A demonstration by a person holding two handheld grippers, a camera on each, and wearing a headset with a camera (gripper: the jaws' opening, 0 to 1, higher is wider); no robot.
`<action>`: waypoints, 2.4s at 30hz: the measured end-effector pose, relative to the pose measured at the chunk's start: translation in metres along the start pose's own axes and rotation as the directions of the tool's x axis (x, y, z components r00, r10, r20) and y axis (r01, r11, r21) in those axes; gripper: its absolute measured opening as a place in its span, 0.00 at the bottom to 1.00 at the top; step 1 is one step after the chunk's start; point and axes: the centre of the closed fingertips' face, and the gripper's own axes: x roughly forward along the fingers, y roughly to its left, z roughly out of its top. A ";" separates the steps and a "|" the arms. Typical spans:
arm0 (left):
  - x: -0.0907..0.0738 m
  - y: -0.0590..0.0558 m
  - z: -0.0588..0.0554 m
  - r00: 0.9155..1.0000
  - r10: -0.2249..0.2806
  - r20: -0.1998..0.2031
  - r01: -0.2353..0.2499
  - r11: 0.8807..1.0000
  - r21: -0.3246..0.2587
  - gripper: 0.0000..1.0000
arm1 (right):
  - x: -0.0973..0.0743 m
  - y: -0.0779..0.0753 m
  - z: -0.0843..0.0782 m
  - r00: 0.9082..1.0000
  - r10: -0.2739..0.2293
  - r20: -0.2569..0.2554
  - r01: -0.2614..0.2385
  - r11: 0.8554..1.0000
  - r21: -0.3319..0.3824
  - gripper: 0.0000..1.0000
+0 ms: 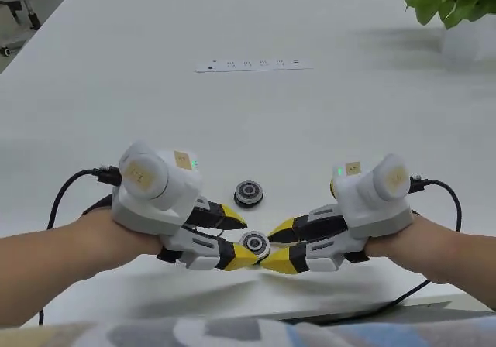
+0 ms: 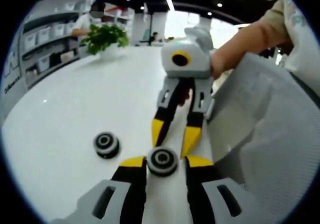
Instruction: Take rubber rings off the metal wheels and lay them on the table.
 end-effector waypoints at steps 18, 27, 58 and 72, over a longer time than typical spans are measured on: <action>0.009 -0.001 -0.001 1.000 0.023 -0.001 -0.023 0.999 0.042 0.16 | 0.001 -0.002 0.001 1.000 -0.020 0.000 0.020 0.999 -0.035 0.22; 0.013 0.001 0.006 0.998 0.045 0.034 -0.049 0.989 0.138 0.15 | 0.001 -0.003 0.002 1.000 -0.025 -0.001 0.025 0.999 -0.038 0.23; 0.010 0.001 -0.003 0.998 0.060 0.021 -0.061 0.994 0.087 0.13 | -0.003 -0.004 -0.004 0.998 -0.054 -0.025 0.050 0.991 -0.120 0.13; 0.010 0.002 -0.003 0.998 0.062 0.026 -0.064 0.994 0.087 0.13 | -0.004 -0.010 -0.006 0.996 -0.080 -0.040 0.077 0.994 -0.077 0.00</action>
